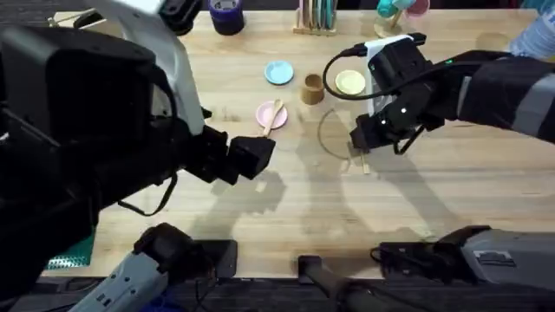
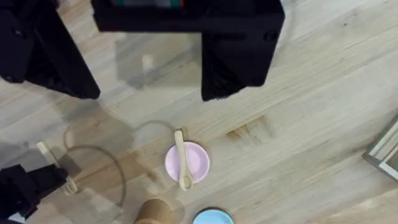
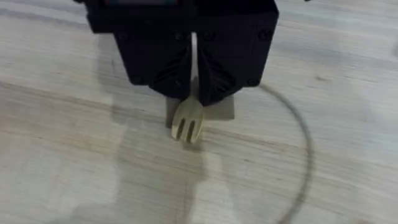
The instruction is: Pick up a utensil and set it on the pink plate, then put the other utensil in the container.
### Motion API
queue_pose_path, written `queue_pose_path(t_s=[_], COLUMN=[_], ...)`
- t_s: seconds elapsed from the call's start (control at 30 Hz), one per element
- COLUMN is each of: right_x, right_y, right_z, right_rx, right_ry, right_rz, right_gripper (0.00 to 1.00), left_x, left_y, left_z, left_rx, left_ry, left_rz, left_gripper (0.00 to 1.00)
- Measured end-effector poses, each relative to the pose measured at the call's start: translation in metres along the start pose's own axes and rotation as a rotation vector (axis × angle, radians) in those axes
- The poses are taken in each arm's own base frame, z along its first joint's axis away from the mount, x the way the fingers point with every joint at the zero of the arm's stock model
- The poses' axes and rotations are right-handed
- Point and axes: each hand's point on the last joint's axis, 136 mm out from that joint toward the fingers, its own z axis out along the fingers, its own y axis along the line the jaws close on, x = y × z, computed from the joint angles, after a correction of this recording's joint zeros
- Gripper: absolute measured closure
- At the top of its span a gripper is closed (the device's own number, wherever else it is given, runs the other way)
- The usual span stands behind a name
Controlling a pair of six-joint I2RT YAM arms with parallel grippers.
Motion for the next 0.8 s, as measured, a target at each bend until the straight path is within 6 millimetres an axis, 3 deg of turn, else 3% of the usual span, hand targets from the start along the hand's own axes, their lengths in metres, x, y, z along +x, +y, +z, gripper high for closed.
queue_pose_path(t_s=[0.53, 0.8], right_x=[-0.003, -0.045], right_y=[0.001, 0.013], right_z=[0.000, 0.003], right_rx=[-0.005, -0.048], right_ry=[-0.014, -0.173], right_rz=[-0.021, -0.058], right_gripper=[0.970, 0.970], left_x=[0.000, 0.000], left_y=[0.000, 0.000], left_z=[0.000, 0.000], left_rx=[0.000, 0.000], left_ry=[0.000, 0.000], left_rz=[0.000, 0.000], left_gripper=[0.007, 0.006])
